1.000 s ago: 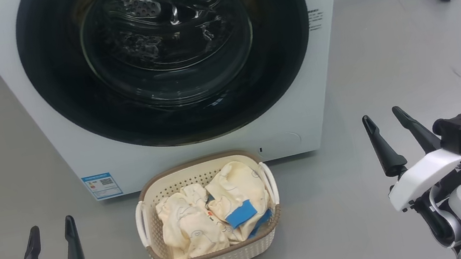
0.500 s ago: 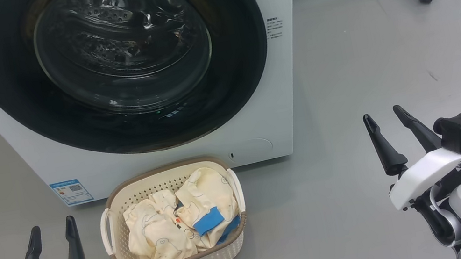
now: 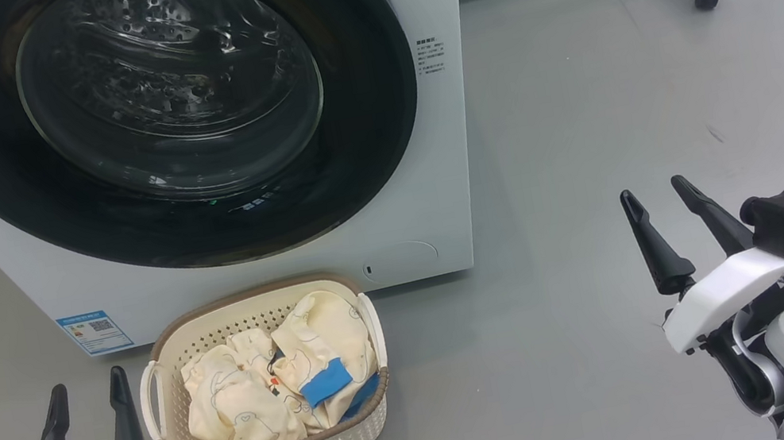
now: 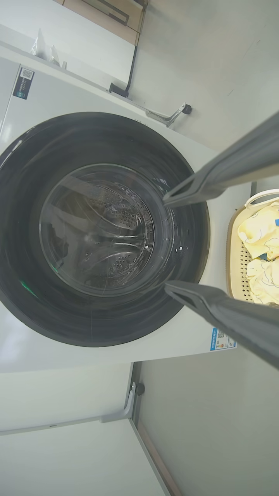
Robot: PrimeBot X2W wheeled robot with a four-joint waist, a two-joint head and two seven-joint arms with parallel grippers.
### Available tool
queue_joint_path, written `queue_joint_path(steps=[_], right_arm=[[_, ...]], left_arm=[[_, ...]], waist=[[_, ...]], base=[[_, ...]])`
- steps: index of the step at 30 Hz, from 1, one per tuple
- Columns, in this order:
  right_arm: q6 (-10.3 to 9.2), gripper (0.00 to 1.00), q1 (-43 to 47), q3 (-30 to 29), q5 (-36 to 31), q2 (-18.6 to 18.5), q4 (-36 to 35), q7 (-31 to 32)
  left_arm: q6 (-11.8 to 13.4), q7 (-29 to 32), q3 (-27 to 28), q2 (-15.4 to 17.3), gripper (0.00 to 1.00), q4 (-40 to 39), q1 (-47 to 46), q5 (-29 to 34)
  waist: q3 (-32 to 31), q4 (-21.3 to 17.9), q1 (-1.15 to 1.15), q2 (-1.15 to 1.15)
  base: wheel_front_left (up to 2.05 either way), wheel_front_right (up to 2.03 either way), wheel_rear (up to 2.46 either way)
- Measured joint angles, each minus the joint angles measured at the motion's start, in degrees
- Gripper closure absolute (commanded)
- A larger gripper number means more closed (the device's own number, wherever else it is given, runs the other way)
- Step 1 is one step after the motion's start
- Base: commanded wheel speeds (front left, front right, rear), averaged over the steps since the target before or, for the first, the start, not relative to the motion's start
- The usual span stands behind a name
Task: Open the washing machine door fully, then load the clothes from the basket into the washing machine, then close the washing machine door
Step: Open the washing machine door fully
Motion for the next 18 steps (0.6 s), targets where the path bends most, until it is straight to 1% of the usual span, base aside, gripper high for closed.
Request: queue_joint_path(steps=[6, 18], right_arm=[[0.44, 0.00, 0.0, -0.2, -0.1, 0.0, 0.1, 0.0], [0.49, 0.00, 0.0, -0.5, -0.4, 0.2, 0.1, 0.0]], left_arm=[[0.0, 0.0, 0.0, 0.0, 0.00, 0.0, 0.0, 0.0], [0.0, 0.0, 0.0, 0.0, 0.00, 0.1, 0.0, 0.0]], waist=[[0.0, 0.1, 0.00, 0.00], [0.0, 0.2, 0.00, 0.00]], base=[[0.14, 0.14, -0.28], [0.01, 0.01, -0.02]])
